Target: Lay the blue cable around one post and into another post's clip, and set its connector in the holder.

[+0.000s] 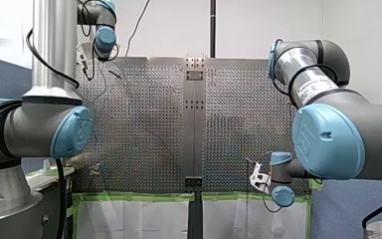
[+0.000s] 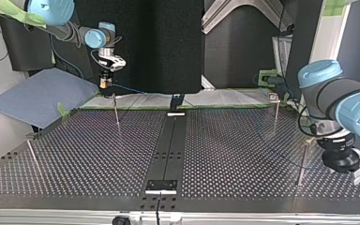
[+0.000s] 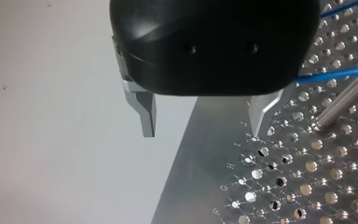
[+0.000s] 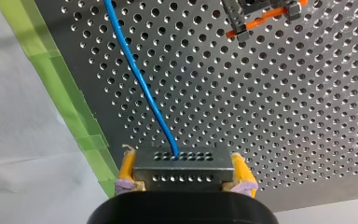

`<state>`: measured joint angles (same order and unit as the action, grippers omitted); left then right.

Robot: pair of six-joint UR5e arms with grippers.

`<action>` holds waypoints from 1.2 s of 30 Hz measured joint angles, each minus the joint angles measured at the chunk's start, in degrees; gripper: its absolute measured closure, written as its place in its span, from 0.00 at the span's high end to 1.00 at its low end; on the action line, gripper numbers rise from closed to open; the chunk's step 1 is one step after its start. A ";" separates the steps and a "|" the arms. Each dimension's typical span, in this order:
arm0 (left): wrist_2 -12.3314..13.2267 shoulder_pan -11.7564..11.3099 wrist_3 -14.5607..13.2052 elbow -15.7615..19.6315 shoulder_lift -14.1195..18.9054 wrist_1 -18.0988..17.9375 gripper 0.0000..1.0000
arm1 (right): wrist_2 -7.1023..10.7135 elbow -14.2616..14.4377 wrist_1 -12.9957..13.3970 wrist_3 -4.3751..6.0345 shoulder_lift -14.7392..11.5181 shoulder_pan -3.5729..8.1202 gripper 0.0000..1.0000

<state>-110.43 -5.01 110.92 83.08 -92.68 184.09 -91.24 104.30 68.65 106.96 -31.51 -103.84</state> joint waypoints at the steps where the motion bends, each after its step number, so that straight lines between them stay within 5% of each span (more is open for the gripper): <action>1: 0.02 0.02 -0.03 -0.56 -0.54 0.12 1.00 | 0.00 0.00 0.00 -0.01 0.00 0.00 0.00; 19: 0.88 -1.81 0.81 -6.74 -5.55 0.32 1.00 | 0.08 -0.01 0.00 -0.64 0.00 -0.09 0.00; 36: 3.61 -2.61 3.93 -1.19 -5.69 -4.42 1.00 | 0.03 -0.01 -0.27 -0.77 0.00 -0.13 0.00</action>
<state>-106.83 -7.62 114.85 81.90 -98.37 179.66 -91.22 104.29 68.38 106.19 -31.51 -103.97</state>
